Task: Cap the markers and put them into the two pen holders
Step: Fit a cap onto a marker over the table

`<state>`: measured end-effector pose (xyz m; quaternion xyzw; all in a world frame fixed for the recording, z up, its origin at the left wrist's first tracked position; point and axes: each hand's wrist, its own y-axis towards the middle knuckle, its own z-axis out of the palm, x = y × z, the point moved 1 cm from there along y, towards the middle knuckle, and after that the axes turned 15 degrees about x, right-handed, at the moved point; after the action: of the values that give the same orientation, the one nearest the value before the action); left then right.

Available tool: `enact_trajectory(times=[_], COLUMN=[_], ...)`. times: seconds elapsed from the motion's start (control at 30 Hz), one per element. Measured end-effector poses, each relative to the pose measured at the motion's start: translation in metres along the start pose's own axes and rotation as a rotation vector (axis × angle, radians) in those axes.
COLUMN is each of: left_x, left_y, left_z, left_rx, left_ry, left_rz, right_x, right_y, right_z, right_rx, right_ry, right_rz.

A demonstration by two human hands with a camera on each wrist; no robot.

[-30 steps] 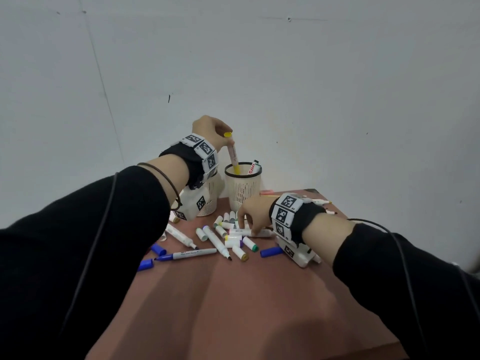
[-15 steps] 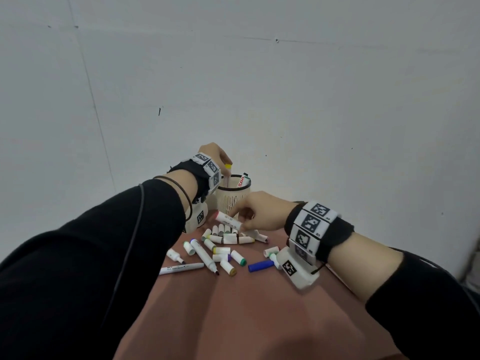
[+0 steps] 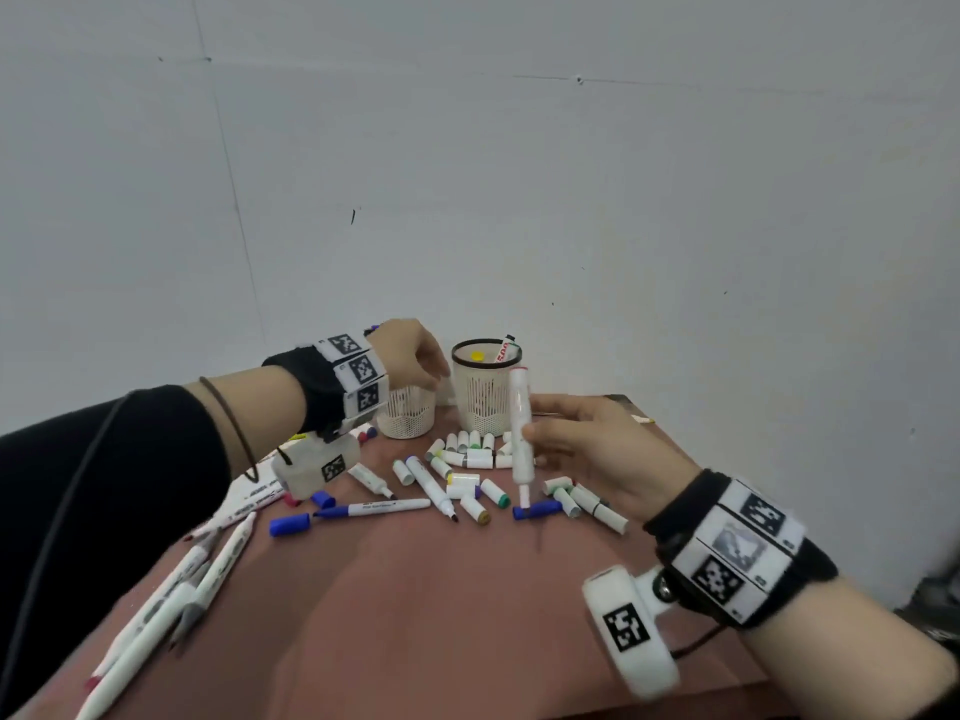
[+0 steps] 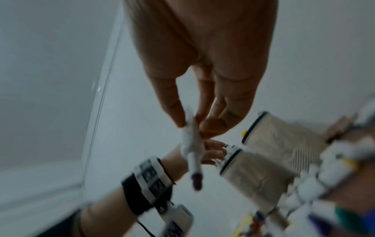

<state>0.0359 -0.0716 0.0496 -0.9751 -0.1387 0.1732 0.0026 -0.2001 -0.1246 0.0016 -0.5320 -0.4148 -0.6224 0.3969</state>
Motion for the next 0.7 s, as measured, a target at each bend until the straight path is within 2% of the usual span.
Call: enact_trajectory(times=[0.17,0.33,0.47,0.7], left_x=[0.028,0.063,0.083,0.088], left_y=[-0.033,-0.059,-0.075,-0.079], left_z=[0.013,0.019,0.029,0.042], left_rx=[0.173,0.301,0.418,0.488], left_ry=[0.198,0.231,0.216,0.186], left_rz=[-0.104,-0.269,-0.32,-0.347], right_x=[-0.027,-0.058,-0.073,-0.081], right_y=[-0.011,-0.016,-0.019,-0.02], right_z=[0.015,0.032,0.041,0.039], right_rx=[-0.083,-0.187,-0.204,-0.165], right_ry=[0.44,0.816,0.863,0.818], right_rz=[-0.061,-0.1,-0.149,-0.236])
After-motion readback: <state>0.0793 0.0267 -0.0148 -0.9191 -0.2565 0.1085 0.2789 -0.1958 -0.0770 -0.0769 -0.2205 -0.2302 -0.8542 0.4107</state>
